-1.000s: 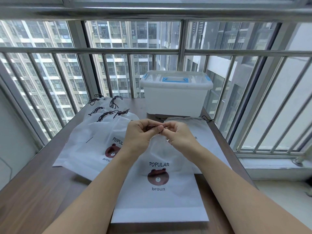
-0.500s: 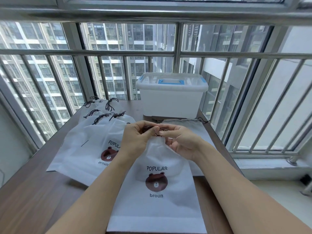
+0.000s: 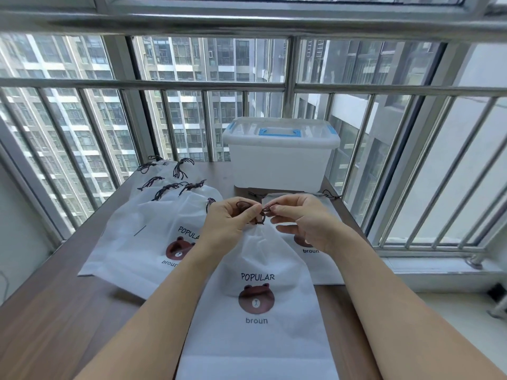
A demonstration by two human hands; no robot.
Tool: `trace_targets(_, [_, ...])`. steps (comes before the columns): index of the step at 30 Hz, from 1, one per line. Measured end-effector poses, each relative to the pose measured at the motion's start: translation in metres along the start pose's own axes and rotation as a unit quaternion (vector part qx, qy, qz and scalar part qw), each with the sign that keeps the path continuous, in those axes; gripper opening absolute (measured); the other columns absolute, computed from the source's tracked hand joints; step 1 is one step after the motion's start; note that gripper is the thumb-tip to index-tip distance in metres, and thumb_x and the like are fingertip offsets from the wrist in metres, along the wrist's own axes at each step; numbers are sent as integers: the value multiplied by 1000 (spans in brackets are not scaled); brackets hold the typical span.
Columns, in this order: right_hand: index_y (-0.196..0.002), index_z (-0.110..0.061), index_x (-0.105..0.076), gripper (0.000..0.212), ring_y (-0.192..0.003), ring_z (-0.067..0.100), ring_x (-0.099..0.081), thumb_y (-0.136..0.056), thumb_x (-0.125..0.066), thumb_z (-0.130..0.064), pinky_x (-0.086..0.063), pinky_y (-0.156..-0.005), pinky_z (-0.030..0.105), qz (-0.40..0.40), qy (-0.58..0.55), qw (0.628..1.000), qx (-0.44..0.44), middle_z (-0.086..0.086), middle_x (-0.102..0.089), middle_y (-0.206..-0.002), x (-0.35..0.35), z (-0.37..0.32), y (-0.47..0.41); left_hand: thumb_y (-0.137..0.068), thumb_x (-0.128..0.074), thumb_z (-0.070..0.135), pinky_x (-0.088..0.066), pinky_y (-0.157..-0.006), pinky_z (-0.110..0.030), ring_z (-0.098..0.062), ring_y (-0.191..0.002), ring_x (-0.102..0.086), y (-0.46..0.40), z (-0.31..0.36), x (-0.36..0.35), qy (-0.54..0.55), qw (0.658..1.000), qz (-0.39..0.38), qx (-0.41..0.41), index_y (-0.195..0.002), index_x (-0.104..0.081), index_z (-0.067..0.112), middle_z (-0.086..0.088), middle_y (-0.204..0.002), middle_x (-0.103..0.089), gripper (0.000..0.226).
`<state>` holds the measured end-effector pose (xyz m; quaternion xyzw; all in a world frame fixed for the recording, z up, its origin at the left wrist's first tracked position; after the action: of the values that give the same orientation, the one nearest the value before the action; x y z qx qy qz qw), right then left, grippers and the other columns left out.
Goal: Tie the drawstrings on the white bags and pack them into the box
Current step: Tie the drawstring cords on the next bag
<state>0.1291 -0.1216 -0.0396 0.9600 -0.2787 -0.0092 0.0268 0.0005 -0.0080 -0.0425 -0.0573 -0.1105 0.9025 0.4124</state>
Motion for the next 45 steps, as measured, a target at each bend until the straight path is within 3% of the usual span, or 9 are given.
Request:
trace_targets(6, [-88, -19, -76, 15, -74, 13, -62, -97, -65, -13, -46, -71, 26, 18, 6, 1000, 15, 3, -74, -85, 1, -4, 0, -91, -67, 4, -54, -65, -16, -10, -66, -68, -2, -4, 0, -4, 1000, 5, 24, -90, -72, 0, -8, -73, -73, 6])
trace_targets(11, [-99, -2, -70, 9, -62, 16, -54, -95, -62, -2, -46, -62, 23, -16, -68, 997, 26, 10, -68, -75, -4, -5, -1, -91, -66, 3, -52, -63, -14, -8, -64, -69, 0, -5, -1, 17, 999, 12, 34, -96, -71, -7, -4, -70, -73, 11])
trace_targets(17, [-104, 0, -75, 16, -76, 19, -63, -96, -62, -6, -54, -71, 23, -85, -33, 993, 79, 18, -74, -93, -12, -9, 4, -93, -65, 6, -52, -65, -13, -6, -71, -70, 1, -6, 4, 81, 995, 12, 61, -106, -70, -10, -4, -78, -74, 21])
trace_targets(25, [-78, -7, -77, 14, -60, 22, -63, -78, -79, 7, -55, -58, 27, 2, 26, 988, 154, 16, -72, -72, -18, -6, -1, -90, -68, 3, -56, -72, -19, -16, -79, -73, 2, -5, 7, 81, 995, 21, 46, -103, -71, -8, -13, -87, -76, 17])
trace_targets(31, [-106, 0, -70, 30, -47, 9, -55, -79, -82, 0, -45, -51, 20, 17, 69, 988, 135, 3, -66, -60, -14, -5, -2, -89, -68, 1, -58, -74, -22, -19, -78, -73, 4, 0, 4, 64, 998, 8, 26, -99, -72, -6, -19, -89, -75, 13])
trace_targets(34, [-94, -2, -76, 10, -54, 0, -56, -85, -77, -4, -42, -57, 13, -19, 115, 983, 143, -5, -70, -65, -15, -4, -2, -89, -69, 1, -58, -74, -22, -19, -78, -72, 4, 2, 4, 52, 998, 1, 18, -96, -73, -3, -13, -85, -75, 9])
trace_targets(36, [-84, -6, -76, 3, -65, 7, -63, -84, -79, -6, -49, -67, 21, -7, 145, 977, 156, 3, -74, -71, -15, -4, -1, -87, -70, 0, -57, -73, -21, -17, -77, -73, 4, 3, 4, 30, 1000, 2, 1, -93, -74, -1, -10, -82, -76, 7])
trace_targets(41, [-74, -1, -71, 15, -47, -3, -48, -82, -82, -8, -34, -52, 8, 37, 198, 963, 181, 4, -64, -67, -14, -11, 5, -83, -77, 7, -59, -77, -28, -20, -78, -74, 2, 6, 10, -79, 994, 18, -72, -87, -79, 11, -4, -79, -77, 6])
trace_targets(45, [-63, -16, -61, 25, -52, -1, -51, -80, -79, -13, -33, -52, 10, 73, 304, 920, 237, -2, -69, -73, -17, -12, 4, -84, -76, 5, -60, -79, -31, -20, -78, -74, 2, 8, 7, -128, 986, 4, -103, -88, -79, 10, -1, -79, -77, 7])
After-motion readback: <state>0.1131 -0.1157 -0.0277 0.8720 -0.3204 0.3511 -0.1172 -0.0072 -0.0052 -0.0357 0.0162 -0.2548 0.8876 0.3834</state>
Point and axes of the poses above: each hand's wrist, its own y-axis away from the middle knuckle, its own x-axis out of the back of the hand, z = x × y, the point moved 4 cm from there along -y, towards the middle knuckle
